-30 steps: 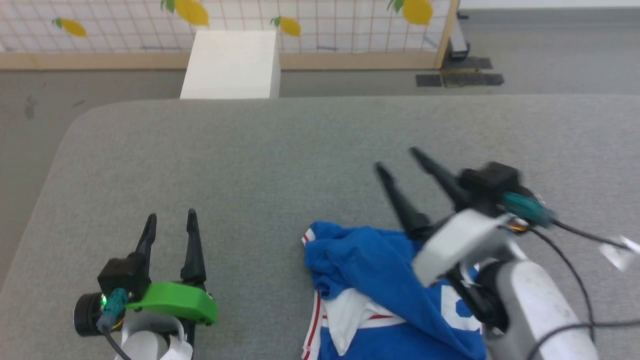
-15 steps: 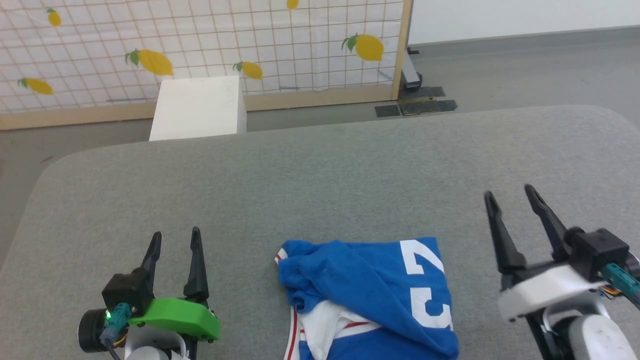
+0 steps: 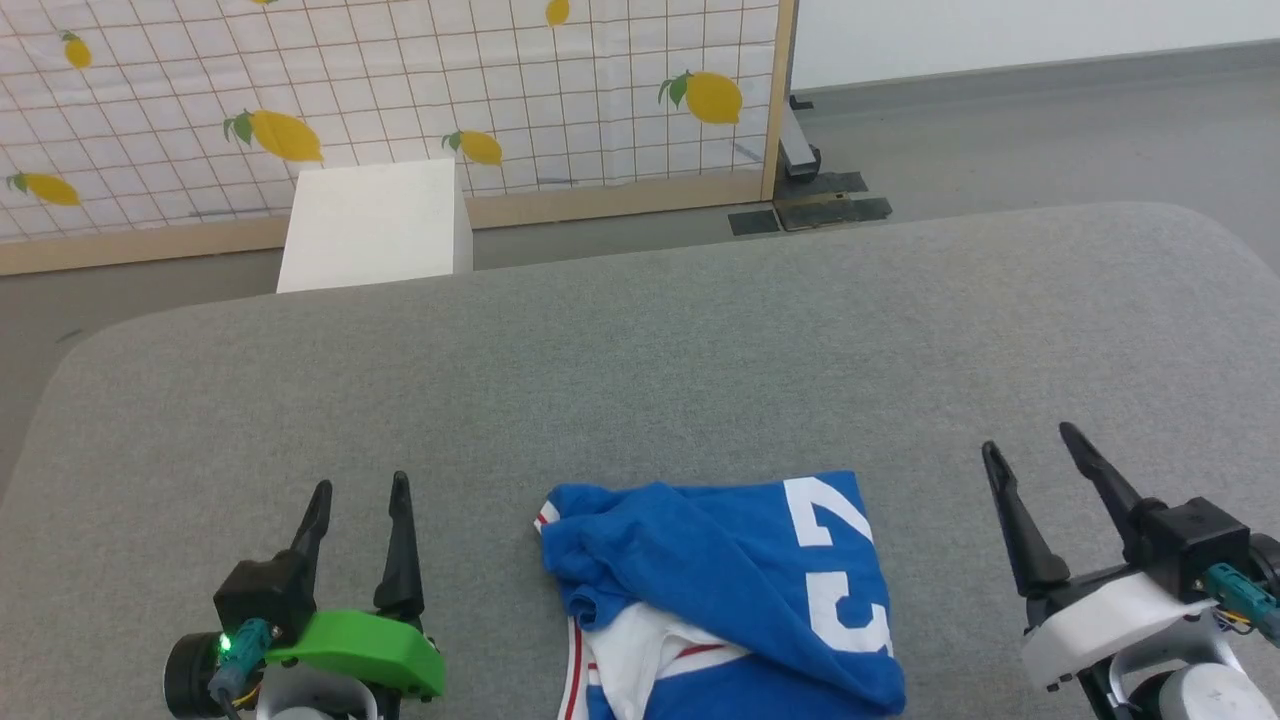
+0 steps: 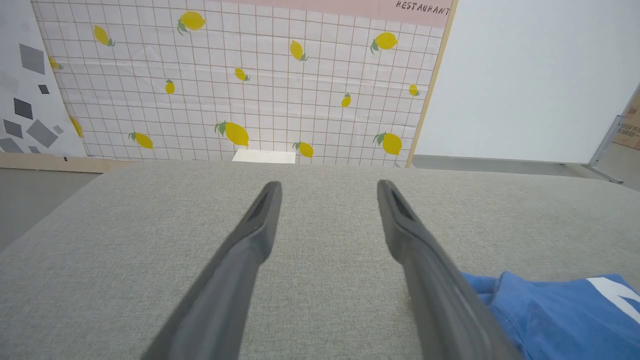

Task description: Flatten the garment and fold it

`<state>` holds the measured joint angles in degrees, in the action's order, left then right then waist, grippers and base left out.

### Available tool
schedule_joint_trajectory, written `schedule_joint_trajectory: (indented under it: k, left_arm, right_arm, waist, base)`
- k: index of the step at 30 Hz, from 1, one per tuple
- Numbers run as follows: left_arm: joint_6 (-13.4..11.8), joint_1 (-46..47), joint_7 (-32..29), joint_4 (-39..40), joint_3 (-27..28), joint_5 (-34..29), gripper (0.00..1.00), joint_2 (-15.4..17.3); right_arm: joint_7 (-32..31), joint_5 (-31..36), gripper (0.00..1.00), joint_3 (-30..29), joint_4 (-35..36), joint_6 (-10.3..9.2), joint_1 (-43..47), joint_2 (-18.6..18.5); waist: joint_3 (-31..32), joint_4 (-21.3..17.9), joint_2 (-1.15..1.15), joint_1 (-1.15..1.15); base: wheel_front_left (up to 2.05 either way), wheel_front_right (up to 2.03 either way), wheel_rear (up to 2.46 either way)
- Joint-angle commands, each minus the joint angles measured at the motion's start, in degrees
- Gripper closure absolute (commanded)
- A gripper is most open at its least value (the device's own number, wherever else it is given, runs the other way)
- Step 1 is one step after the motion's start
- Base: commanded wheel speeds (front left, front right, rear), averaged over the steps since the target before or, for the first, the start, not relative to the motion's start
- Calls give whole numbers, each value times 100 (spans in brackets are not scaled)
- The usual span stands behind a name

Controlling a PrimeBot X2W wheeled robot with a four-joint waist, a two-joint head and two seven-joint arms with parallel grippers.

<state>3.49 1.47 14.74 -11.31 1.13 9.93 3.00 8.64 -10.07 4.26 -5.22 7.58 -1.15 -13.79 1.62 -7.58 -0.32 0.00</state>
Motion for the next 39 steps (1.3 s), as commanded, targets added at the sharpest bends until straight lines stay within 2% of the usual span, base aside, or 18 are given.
schedule_joint_trajectory:
  k: [1, 18, 20, 21, 25, 27, 32, 35, 39]
  left_arm:
    - [-4, -51, 26, 7, -4, 38, 0, -13]
    - [1, -9, 26, -29, 7, 19, 0, -13]
    - [-1, -3, 26, -26, 23, 22, 0, -13]
    - [2, 7, 26, -28, 29, 4, 0, -13]
    - [32, 14, 26, -42, 36, -40, 0, -13]
    - [45, 24, 26, -47, 48, -67, 0, -13]
    - [77, 34, 26, -50, 66, -97, 0, -13]
    - [93, 14, 26, -55, 37, -120, 0, -13]
    - [101, 17, 26, -50, 22, -154, 0, -13]
  right_arm:
    - [62, -42, 0, 31, -28, -9, -4, -8]
    - [82, -147, 0, -37, -219, -9, 11, 110]
    - [-154, -724, 0, 1, -288, -9, 5, 256]
    - [-1007, -2523, 0, -134, -330, -9, -69, 582]
    - [-2643, -4615, 0, -735, -506, -9, -169, 789]
    - [-3444, -5288, 0, -1099, -787, -9, -237, 861]
    - [-4932, -5983, 0, -1876, -1955, -9, -659, 987]
    - [-5464, -5938, 0, -2114, -2645, -9, -1022, 1013]
    - [-5900, -5525, 0, -2197, -3321, -9, -1445, 1032]
  waist:
    - [-22, -1, 32, 0]
    - [-67, 40, 32, 0]
    - [-73, 38, 32, 0]
    - [-82, 41, 32, 0]
    - [-74, 78, 32, 0]
    - [-70, 113, 32, 0]
    - [-81, 221, 32, 0]
    - [-97, 285, 32, 0]
    - [-127, 404, 32, 0]
  base:
    - [0, 0, 0]
    - [0, 0, 0]
    - [0, 0, 0]
    - [0, 0, 0]
    - [0, 0, 0]
    - [0, 0, 0]
    - [0, 0, 0]
    - [0, 0, 0]
    - [0, 0, 0]
